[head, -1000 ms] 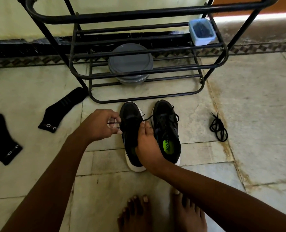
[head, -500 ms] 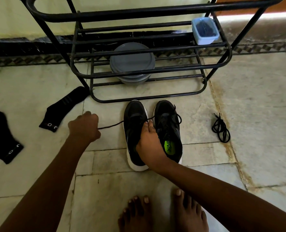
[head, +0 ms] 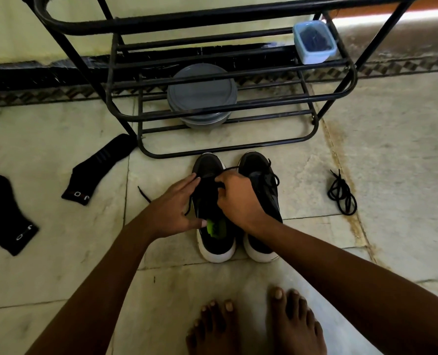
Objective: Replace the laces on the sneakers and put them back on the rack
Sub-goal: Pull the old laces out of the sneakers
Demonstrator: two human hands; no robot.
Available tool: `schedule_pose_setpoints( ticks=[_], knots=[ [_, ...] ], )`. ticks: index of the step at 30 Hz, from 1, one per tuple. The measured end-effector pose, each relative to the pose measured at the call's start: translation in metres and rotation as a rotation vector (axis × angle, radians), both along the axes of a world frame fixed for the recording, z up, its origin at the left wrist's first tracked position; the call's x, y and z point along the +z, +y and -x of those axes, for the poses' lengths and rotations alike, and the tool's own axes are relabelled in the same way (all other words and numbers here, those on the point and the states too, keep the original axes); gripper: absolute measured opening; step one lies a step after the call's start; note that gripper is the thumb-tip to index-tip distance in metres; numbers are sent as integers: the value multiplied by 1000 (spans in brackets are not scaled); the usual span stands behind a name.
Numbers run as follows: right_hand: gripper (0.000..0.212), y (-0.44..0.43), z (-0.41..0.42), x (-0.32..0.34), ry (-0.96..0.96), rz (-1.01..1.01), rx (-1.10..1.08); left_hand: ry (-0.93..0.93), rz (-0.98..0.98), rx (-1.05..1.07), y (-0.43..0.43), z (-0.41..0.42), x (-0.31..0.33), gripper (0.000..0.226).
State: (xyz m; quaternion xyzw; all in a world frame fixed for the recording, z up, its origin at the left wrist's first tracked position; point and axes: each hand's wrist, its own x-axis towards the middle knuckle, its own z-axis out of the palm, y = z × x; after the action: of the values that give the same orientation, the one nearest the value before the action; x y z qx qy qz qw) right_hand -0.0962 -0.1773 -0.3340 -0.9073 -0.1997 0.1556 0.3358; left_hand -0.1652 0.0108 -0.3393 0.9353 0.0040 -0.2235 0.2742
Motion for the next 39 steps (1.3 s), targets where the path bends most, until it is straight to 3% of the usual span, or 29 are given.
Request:
schedule_pose_setpoints(
  ticks=[7,17,21,24,29,33,35,37,39],
  knots=[
    [9,6,-14,-3,-43,70,67,-27,25,-30,0,0,-1,124],
    [19,10,-22,-6,-52,271,149,26,86,3,-4,-7,1,121],
    [28,14,-18,0,-203,365,190,73,-21,-27,-12,-15,5,117],
    [24,15,-13,4,-232,375,195,110,-99,-38,-17,-20,6,116],
    [24,12,-17,14,-17,222,202,161,-195,-86,-26,-23,15,106],
    [42,1,-29,18,-293,313,129,190,-270,-101,-27,-25,15,112],
    [31,-8,-32,17,-349,135,-14,211,-255,-90,-26,-24,13,114],
    [21,-15,-34,20,-133,-139,-207,214,-221,-72,-24,-24,12,114],
    [37,-22,-42,19,76,-214,-217,224,-191,-58,-23,-24,12,112]
  ],
)
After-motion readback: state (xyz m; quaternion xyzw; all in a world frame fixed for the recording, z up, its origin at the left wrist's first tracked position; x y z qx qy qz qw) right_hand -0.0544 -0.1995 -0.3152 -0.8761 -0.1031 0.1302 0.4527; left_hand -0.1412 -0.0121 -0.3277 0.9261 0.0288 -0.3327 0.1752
